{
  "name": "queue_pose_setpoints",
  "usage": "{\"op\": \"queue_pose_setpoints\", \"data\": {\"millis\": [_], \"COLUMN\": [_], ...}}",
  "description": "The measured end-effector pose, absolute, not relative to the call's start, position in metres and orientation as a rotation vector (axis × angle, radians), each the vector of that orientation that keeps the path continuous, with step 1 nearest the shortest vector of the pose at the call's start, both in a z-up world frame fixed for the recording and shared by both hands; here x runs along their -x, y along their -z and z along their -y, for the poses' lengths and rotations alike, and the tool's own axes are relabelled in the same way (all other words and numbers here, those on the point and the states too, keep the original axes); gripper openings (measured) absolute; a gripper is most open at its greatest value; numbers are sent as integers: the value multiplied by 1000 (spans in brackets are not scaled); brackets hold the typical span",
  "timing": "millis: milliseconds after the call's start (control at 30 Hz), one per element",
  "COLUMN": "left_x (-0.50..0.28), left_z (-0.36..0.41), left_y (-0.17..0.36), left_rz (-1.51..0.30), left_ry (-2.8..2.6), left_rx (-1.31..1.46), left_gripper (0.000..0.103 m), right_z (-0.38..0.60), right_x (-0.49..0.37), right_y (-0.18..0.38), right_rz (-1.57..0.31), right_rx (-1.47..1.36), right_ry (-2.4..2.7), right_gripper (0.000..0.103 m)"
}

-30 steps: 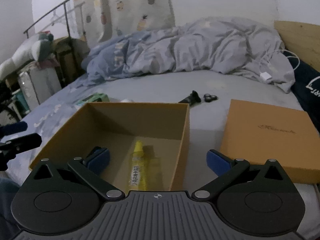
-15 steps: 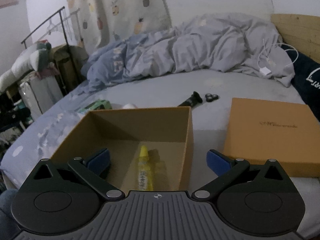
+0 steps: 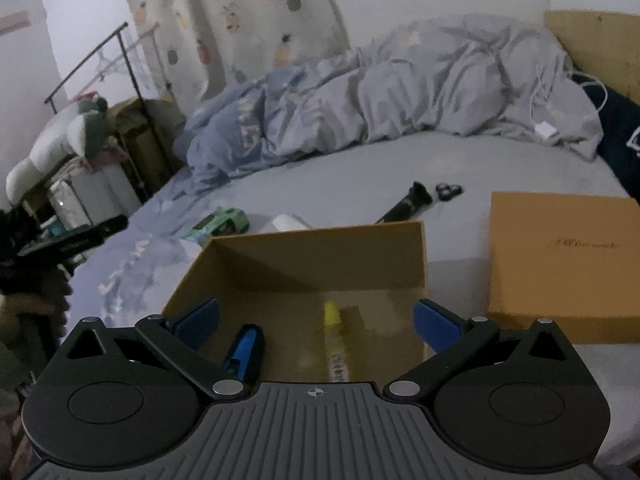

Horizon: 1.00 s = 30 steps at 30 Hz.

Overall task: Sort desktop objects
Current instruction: 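Move the left tool toward the pink mouse beside the box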

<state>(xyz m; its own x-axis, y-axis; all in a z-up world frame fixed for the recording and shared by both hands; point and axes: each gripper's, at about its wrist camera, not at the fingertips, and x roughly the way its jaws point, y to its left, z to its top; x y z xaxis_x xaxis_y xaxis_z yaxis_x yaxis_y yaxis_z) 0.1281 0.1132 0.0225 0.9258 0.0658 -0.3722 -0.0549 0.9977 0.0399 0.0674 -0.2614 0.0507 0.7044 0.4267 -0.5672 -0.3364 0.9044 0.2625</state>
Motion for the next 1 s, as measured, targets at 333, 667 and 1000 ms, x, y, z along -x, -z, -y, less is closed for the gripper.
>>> {"op": "queue_pose_setpoints", "data": {"millis": [333, 667, 1000], "left_x": [-183, -219, -237], "left_z": [-131, -157, -151], "left_y": [50, 92, 118], "left_rz": [-496, -600, -675], "left_ry": [101, 210, 292], "left_rx": [-91, -81, -119], "left_gripper": [103, 103, 103], "right_z": [237, 217, 197], "right_x": [-84, -91, -98], "right_y": [-53, -54, -56], "right_rz": [-702, -723, -744], "right_rx": [-141, -126, -110], "right_ry": [-440, -449, -458], "right_gripper": [103, 103, 103]}}
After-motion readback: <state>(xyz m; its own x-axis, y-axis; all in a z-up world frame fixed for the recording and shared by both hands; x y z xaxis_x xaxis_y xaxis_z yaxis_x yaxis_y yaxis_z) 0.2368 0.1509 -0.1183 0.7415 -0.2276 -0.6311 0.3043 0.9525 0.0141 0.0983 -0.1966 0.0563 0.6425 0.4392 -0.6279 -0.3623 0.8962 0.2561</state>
